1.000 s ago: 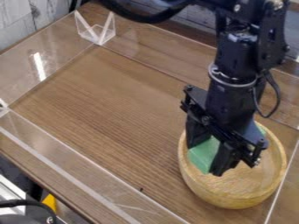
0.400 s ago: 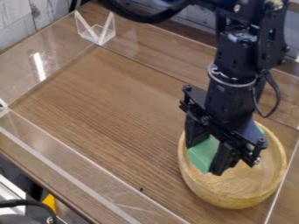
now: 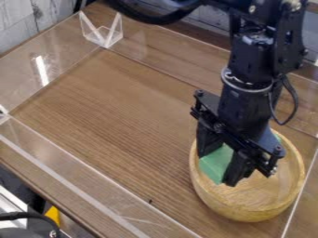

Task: Put the green block in the brown bowl

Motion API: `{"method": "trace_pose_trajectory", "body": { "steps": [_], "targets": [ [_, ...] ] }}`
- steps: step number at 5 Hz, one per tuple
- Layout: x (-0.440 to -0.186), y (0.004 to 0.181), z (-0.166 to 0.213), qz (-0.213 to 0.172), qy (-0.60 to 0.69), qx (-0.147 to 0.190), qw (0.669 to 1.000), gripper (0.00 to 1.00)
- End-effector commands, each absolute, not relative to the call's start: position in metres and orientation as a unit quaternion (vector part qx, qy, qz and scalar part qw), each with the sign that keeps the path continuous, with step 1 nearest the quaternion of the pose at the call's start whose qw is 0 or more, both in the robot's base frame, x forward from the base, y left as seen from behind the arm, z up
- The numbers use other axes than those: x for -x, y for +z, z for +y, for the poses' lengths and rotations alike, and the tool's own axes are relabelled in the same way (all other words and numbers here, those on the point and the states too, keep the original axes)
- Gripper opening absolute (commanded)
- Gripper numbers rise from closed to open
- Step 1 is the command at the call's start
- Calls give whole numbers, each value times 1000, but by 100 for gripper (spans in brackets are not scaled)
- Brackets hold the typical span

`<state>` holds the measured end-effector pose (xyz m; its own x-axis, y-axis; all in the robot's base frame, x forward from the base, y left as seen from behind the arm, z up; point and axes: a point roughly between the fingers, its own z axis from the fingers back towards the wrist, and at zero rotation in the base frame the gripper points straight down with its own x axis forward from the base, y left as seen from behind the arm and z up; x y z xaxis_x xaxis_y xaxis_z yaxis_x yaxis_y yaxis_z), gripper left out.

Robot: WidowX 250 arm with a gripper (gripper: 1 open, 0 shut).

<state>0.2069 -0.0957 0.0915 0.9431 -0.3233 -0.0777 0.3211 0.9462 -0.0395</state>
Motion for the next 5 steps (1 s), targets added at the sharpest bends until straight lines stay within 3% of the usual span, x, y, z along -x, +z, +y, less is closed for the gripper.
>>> {"method": "trace_pose_trajectory", "body": {
  "steps": [1,5],
  "targets": [
    [-211,104,-98,14,-167,17,986,0],
    [-208,104,-98,14,-163,12,986,0]
  ]
}}
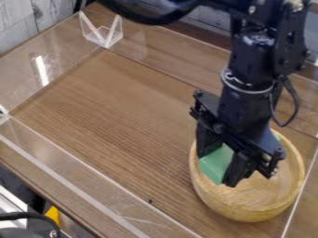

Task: Put the green block in the brown bowl

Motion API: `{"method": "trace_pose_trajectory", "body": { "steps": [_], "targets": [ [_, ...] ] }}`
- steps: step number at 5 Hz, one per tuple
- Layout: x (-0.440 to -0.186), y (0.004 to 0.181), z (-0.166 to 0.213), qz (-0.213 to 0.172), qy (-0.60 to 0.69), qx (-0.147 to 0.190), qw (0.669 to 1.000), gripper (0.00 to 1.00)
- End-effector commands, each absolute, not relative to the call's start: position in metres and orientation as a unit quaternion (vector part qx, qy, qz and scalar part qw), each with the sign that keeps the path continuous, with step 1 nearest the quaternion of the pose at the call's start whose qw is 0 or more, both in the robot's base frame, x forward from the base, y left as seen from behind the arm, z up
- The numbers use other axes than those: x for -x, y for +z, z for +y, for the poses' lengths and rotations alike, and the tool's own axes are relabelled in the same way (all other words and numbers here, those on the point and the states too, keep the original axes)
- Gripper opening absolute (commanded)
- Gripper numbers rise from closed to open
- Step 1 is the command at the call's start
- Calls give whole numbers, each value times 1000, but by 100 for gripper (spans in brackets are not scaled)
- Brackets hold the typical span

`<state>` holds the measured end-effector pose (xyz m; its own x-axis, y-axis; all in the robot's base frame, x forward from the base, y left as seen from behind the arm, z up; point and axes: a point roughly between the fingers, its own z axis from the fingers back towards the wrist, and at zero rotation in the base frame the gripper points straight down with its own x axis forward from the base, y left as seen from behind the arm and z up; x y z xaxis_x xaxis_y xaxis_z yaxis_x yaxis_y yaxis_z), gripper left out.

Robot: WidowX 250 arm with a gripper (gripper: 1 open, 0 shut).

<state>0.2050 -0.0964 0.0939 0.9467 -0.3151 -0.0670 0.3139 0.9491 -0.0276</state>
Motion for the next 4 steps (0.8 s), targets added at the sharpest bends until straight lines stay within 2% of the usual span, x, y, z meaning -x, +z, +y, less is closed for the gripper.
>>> {"method": "trace_pose_trajectory", "body": {
  "steps": [1,4],
  "targets": [
    [-209,105,-99,15,-159,15,987,0],
    [-214,109,-100,19,-144,24,989,0]
  ]
}}
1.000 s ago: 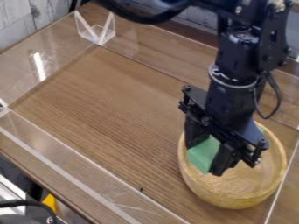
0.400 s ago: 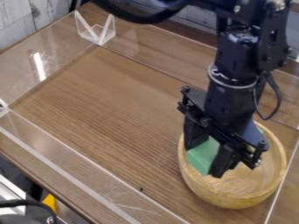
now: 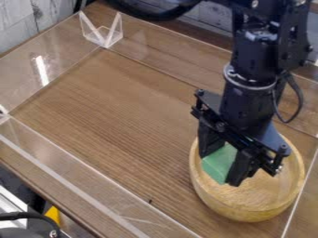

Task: Put the green block in the brown bowl

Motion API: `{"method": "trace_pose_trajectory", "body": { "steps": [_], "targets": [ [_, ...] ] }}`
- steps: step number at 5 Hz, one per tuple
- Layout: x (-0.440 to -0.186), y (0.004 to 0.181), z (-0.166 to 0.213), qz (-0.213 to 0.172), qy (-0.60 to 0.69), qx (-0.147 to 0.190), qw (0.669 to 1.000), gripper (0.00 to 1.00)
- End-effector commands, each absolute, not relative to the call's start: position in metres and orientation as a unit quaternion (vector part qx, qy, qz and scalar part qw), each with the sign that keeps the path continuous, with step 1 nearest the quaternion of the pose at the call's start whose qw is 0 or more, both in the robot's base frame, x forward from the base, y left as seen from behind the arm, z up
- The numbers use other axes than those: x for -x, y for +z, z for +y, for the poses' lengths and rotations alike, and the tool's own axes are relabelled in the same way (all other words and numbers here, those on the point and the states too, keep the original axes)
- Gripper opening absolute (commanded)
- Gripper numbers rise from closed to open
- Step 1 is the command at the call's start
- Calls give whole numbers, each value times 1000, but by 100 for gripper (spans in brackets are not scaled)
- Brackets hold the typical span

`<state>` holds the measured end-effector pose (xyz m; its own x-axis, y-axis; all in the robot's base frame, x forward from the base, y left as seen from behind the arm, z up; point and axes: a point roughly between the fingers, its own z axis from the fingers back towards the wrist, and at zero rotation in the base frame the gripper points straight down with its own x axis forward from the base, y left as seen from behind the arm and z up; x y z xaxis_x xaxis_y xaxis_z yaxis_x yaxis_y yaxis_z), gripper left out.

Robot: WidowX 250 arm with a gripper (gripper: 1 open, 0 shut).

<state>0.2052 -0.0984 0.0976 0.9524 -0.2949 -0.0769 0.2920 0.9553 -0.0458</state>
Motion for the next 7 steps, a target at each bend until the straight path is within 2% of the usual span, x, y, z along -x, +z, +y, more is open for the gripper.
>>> {"method": "trace_pose_trajectory", "body": {
  "steps": [1,7],
  "targets": [
    [-215,107,-101,20,-141,26,989,0],
    [-220,99,-103,30,-118,39,992,0]
  ]
}}
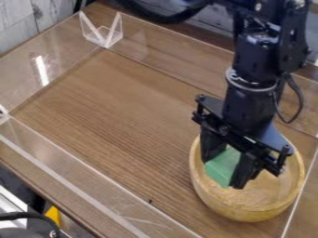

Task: Put the green block in the brown bowl

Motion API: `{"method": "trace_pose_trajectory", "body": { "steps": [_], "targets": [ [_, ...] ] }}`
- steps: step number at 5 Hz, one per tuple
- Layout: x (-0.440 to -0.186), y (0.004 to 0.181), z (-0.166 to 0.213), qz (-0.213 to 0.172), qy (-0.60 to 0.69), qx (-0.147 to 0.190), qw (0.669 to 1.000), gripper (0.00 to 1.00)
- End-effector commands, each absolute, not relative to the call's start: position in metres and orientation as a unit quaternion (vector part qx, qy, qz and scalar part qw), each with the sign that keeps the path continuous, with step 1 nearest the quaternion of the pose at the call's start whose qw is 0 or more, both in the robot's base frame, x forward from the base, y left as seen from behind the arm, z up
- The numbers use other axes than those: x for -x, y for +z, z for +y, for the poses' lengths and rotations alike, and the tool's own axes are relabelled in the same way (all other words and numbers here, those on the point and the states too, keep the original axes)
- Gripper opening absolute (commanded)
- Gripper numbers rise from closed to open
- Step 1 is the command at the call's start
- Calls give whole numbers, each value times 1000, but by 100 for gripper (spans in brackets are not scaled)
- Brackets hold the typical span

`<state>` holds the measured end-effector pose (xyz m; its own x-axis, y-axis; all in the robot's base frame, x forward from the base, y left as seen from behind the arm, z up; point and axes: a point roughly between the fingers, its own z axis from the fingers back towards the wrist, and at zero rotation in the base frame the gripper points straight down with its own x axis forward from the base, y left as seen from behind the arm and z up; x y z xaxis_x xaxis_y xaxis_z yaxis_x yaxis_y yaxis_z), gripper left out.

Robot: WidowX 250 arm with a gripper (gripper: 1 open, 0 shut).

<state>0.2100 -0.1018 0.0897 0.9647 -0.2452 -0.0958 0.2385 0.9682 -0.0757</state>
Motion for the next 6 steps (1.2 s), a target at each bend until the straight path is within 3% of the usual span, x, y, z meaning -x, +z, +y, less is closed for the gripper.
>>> {"method": "trace_pose_trajectory", "body": {
  "steps": [1,6],
  "targets": [
    [-221,99,-103,32,-113,41,992,0],
    [-225,97,-102,41,-90,52,994,0]
  ]
}}
